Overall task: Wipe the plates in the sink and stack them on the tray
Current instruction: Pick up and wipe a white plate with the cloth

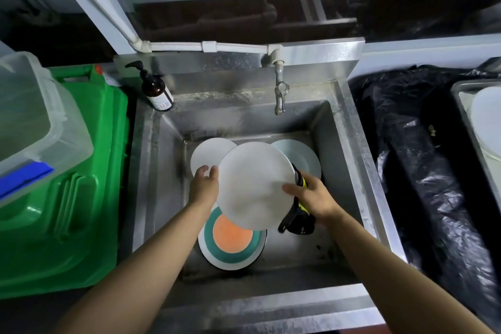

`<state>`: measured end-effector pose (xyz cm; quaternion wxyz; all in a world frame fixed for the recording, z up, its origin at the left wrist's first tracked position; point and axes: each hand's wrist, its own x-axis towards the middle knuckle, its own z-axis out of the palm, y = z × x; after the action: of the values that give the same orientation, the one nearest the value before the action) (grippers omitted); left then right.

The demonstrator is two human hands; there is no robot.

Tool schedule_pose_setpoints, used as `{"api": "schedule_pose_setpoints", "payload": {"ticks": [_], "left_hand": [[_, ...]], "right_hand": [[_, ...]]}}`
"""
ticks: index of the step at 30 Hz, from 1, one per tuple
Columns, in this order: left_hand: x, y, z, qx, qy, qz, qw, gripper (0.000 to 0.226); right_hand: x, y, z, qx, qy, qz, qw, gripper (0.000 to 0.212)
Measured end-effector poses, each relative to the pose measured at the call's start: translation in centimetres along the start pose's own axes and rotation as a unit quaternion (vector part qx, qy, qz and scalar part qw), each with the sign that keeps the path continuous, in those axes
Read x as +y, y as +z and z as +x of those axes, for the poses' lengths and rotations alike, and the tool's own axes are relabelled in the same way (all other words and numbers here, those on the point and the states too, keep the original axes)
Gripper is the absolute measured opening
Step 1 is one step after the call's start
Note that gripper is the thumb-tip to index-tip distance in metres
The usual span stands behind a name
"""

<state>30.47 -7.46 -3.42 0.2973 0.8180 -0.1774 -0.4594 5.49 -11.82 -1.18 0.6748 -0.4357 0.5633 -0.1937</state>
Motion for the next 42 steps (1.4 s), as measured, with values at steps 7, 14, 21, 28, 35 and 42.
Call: {"api": "schedule_pose_setpoints", "payload": {"ticks": [7,14,21,28,35,42], "left_hand": [[3.4,2.3,-1.8,-0.235,-0.224,-0.404,0.855,0.098],[1.8,1.9,-2.9,-0.265,-0.18,-0.468,0.824,0.081],[1.6,1.4,-3.9,-0.301,-0.163,-0.413,0.844,0.094],[0.8,1.0,-5.0,-0.275,-0.17,-0.415,0.851,0.085],[-0.5,-0.1,-5.5,-0.274,-0.107,-0.415,0.861,0.067],[-0.6,-0.9,-5.7,-0.27,-0.071,-0.375,0.884,0.066]], "right_hand": [[2.3,3.7,-2.2,0.106,-0.391,-0.416,0.814,0.038],[5.5,3.5,-3.3,0.084,-0.475,-0.473,0.737,0.042],[5.5,4.3,-3.4,0.031,-0.472,-0.462,0.75,0.057],[3.2,7.2,-2.1,0.049,-0.491,-0.451,0.744,0.055],[-0.4,8.7,2.2,0.063,-0.475,-0.414,0.773,0.036],[-2.2,8.5,5.8,0.106,-0.321,-0.385,0.859,0.042]]}}
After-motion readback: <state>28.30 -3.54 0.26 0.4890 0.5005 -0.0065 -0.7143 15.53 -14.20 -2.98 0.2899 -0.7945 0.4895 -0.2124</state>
